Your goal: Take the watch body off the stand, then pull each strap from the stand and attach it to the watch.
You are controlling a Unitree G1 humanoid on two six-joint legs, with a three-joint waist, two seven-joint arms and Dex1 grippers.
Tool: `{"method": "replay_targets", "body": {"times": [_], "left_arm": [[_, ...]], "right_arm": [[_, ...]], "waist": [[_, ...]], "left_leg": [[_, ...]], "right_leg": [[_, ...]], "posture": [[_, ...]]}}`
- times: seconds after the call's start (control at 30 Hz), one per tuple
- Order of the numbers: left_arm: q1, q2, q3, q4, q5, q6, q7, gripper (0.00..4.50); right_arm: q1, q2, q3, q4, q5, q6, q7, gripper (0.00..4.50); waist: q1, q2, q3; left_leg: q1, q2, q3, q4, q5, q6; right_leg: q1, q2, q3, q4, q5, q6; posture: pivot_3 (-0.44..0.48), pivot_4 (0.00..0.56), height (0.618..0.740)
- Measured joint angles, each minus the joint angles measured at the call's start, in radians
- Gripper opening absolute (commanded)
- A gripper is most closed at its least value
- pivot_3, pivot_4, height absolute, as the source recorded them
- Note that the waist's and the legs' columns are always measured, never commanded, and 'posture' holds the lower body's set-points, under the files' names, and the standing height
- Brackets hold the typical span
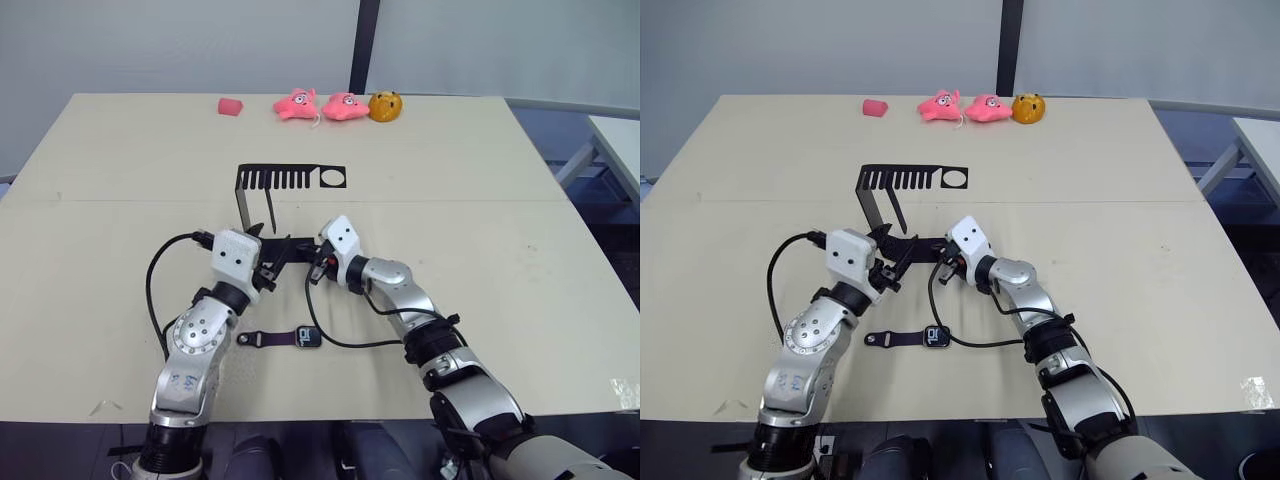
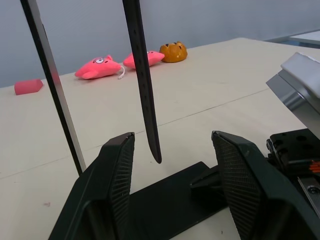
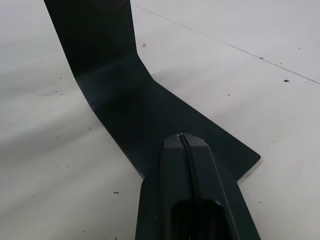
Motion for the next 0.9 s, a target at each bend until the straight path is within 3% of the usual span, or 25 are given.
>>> {"method": "replay_targets", "body": {"times": [0.57,0.67,0.77,0.8,0.9], "left_arm": [[-0.134,-0.054,-0.005,0.205,0.051,-0.139,0.042,2.67],[-0.134,-0.058,-0.005,0.206,0.056,-0.148,0.046,1.85],[-0.134,-0.062,-0.004,0.206,0.062,-0.161,0.053,0.32],[-0.134,-0.063,-0.004,0.206,0.064,-0.165,0.057,0.04],[-0.134,-0.063,0.0,0.206,0.066,-0.172,0.061,0.04]], "right_arm": [[0.0,0.019,0.001,-0.002,0.0,0.017,0.012,0.0],[0.002,0.019,0.002,-0.005,0.0,0.018,0.012,0.0],[0.005,0.018,0.002,-0.012,0.0,0.021,0.011,0.0],[0.005,0.018,0.002,-0.012,0.0,0.022,0.011,0.0],[0.006,0.019,0.002,-0.013,-0.001,0.024,0.011,0.0]], "waist": [[0.0,0.0,0.0],[0.001,0.0,0.0],[0.001,0.0,0.0],[0.001,0.0,0.0],[0.001,0.0,0.0]], "left_leg": [[0.0,0.0,0.0,0.0,0.0,0.0],[0.0,0.0,0.0,0.0,0.0,0.0],[0.0,0.0,0.0,0.0,0.0,0.0],[0.0,0.0,0.0,0.0,0.0,0.0],[0.0,0.0,0.0,0.0,0.0,0.0]], "right_leg": [[0.0,0.0,0.0,0.0,0.0,0.0],[0.0,0.0,0.0,0.0,0.0,0.0],[0.0,0.0,0.0,0.0,0.0,0.0],[0.0,0.0,0.0,0.0,0.0,0.0],[0.0,0.0,0.0,0.0,0.0,0.0]], "posture": [[0.0,0.15,0.74],[0.0,0.15,0.74],[0.0,0.15,0.74],[0.0,0.15,0.74],[0.0,0.15,0.74]]}}
